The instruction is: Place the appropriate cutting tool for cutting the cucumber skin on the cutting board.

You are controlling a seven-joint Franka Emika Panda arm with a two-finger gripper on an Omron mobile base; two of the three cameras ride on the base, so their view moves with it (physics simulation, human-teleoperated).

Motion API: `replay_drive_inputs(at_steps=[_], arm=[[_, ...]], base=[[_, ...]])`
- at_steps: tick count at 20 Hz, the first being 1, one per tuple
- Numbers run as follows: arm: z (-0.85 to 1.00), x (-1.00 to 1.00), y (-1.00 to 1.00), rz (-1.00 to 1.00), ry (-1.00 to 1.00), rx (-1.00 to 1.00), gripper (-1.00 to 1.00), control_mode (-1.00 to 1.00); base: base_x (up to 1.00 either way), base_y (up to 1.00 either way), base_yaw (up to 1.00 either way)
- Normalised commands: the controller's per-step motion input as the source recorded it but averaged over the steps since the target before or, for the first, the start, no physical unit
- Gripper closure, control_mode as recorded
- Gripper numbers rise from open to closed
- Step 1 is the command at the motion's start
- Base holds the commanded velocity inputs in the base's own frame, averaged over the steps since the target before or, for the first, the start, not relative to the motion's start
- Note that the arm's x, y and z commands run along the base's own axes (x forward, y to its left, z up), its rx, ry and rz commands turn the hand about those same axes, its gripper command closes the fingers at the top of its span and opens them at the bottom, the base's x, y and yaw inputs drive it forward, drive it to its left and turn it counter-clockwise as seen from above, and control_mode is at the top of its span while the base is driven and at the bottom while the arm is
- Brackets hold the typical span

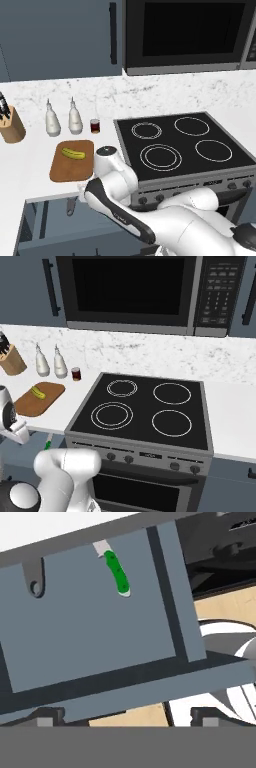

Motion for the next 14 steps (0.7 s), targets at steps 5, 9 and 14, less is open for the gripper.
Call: replay_drive_inputs(at_steps=[5,9,14], arm=[[-0.47,0.23,0.28,-0.16,0.01,-0.02,-1.0,-1.0],[-0.39,0.13,0.32,-0.04,0.02,-0.02,-1.0,-1.0],[-0.32,0.14,0.34,0.0,0.0,0.0,-1.0,-1.0]], base=[[0.0,0.0,0.0],[0.0,0.0,0.0],[0.0,0.0,0.0]])
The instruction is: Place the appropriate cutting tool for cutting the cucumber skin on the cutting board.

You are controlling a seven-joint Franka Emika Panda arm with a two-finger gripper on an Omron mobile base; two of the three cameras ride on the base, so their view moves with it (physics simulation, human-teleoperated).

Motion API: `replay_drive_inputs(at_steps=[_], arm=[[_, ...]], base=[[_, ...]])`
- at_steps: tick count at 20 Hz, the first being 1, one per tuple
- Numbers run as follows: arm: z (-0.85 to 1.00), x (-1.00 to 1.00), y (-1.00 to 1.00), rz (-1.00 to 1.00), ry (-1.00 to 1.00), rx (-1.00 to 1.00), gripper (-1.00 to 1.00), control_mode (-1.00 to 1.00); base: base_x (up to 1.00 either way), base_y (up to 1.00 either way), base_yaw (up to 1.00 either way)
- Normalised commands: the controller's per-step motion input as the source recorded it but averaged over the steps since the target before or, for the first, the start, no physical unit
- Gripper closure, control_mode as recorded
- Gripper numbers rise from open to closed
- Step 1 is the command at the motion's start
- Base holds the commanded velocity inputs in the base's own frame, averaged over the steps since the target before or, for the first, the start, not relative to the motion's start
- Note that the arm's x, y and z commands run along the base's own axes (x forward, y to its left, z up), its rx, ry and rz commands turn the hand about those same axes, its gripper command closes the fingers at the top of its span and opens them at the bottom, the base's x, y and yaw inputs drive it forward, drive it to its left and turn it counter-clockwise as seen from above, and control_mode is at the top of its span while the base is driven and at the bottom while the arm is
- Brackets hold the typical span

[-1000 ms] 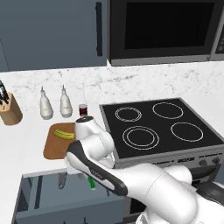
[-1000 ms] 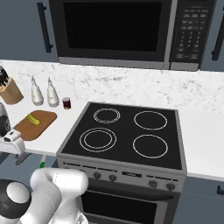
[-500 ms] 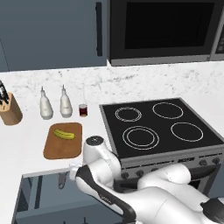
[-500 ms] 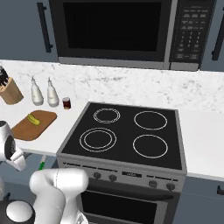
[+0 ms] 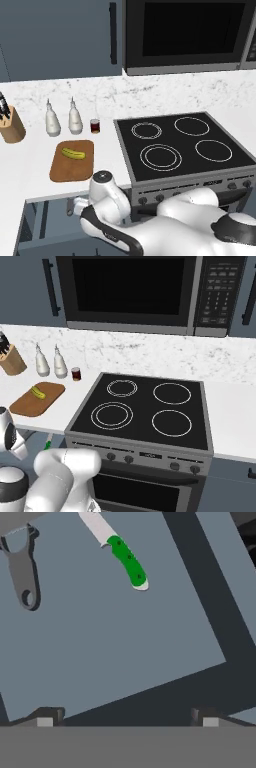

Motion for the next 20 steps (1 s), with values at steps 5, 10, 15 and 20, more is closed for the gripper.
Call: replay_drive_inputs(at_steps=[5,10,15,20], arm=[[-0.09,0.14,0.19,0.12,-0.01,0.0,-1.0,-1.0],[-0.16,0.0,0.17,0.19,0.0,-0.05,-1.0,-1.0],[-0.21,-0.1,0.22,0.16,0.0,-0.1,-1.0,-1.0],[-0.16,-0.36,0.19,0.1,0.03,-0.09,-1.0,-1.0]], base=[[0.0,0.0,0.0],[0.0,0.0,0.0],[0.0,0.0,0.0],[0.0,0.0,0.0]])
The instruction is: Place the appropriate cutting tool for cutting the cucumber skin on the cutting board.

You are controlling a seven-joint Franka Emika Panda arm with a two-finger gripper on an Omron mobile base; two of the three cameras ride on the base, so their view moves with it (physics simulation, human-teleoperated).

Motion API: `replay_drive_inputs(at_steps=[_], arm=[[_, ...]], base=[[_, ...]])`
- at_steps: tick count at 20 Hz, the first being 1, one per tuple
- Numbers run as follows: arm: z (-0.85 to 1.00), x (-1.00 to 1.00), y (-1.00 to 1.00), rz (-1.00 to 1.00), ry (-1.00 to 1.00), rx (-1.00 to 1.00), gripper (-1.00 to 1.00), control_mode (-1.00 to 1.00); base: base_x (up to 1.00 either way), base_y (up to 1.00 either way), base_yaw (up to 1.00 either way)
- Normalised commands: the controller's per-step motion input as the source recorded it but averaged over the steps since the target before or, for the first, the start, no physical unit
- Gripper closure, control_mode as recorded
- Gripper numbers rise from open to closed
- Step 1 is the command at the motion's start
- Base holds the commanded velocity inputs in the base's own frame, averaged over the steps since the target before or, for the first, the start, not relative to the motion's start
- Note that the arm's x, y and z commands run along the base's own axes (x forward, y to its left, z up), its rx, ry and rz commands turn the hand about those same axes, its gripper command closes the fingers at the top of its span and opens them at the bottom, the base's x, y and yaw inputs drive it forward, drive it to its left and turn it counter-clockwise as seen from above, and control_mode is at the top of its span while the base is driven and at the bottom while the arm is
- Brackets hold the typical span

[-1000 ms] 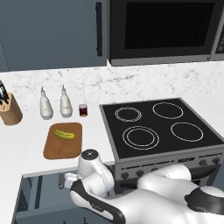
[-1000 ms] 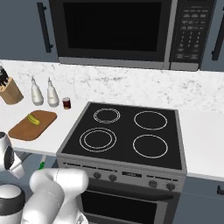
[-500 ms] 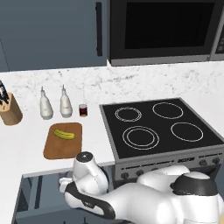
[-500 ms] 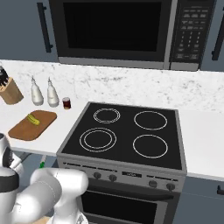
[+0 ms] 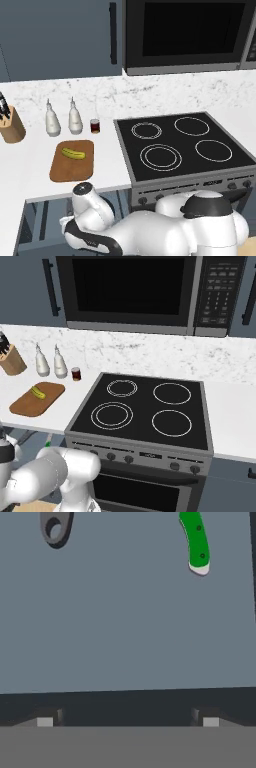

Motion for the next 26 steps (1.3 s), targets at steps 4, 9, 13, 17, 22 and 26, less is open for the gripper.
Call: replay_drive_inputs(at_steps=[4,9,13,17,22,26], arm=[[-0.01,-0.63,0.07,0.06,0.1,-0.04,-1.0,-1.0],[0.01,-0.8,0.0,0.02,0.13,0.0,-1.0,-1.0],[0.0,-0.83,0.0,0.0,0.18,0.0,-1.0,-1.0],[0.0,-0.77,0.0,0.0,0.2,0.0,-1.0,-1.0],[0.15,0.02,0.13,0.0,0.02,0.0,-1.0,-1.0],[0.23,0.75,0.52,0.0,0.0,0.0,-1.0,-1.0]], base=[[0.0,0.0,0.0],[0.0,0.0,0.0],[0.0,0.0,0.0],[0.0,0.0,0.0],[0.0,0.0,0.0],[0.0,0.0,0.0]])
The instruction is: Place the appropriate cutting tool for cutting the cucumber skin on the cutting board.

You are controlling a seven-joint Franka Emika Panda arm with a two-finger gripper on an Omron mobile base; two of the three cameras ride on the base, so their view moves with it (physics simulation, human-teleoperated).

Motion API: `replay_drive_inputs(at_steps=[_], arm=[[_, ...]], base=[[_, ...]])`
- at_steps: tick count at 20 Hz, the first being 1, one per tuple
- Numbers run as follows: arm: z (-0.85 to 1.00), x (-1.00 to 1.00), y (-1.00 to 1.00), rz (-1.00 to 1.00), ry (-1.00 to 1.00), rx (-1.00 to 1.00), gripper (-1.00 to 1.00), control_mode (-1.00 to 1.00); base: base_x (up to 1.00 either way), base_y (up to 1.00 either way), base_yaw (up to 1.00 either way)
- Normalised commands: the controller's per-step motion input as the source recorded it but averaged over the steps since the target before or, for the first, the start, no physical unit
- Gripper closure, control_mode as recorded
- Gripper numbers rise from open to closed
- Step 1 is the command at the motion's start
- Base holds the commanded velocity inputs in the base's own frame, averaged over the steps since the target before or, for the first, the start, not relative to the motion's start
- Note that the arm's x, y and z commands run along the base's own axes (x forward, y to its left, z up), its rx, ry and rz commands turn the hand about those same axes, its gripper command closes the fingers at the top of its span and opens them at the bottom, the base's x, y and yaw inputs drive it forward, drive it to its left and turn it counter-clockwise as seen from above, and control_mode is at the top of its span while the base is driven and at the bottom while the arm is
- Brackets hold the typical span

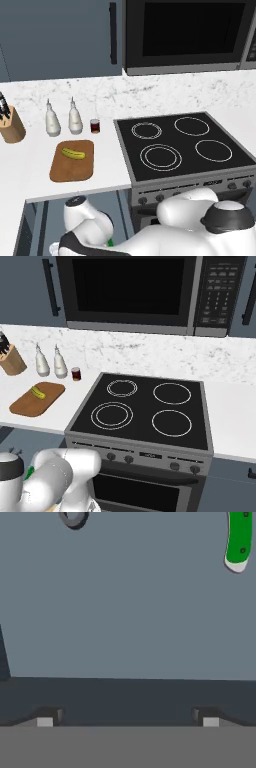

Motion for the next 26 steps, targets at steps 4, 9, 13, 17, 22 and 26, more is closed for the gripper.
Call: replay_drive_inputs(at_steps=[4,9,13,17,22,26], arm=[[0.15,0.85,0.53,0.0,0.0,0.0,-1.0,-1.0],[-0.06,0.79,0.3,0.0,0.07,-0.06,-1.0,-1.0],[-0.1,0.63,0.19,0.0,0.0,-0.02,-1.0,-1.0],[-0.16,0.48,0.19,0.0,0.0,0.0,-1.0,-1.0],[-0.34,0.16,0.02,0.0,-0.1,0.0,-1.0,-1.0],[-0.4,0.0,-0.04,-0.03,-0.16,0.0,-1.0,-1.0]], base=[[0.0,0.0,0.0],[0.0,0.0,0.0],[0.0,0.0,0.0],[0.0,0.0,0.0],[0.0,0.0,0.0],[0.0,0.0,0.0]])
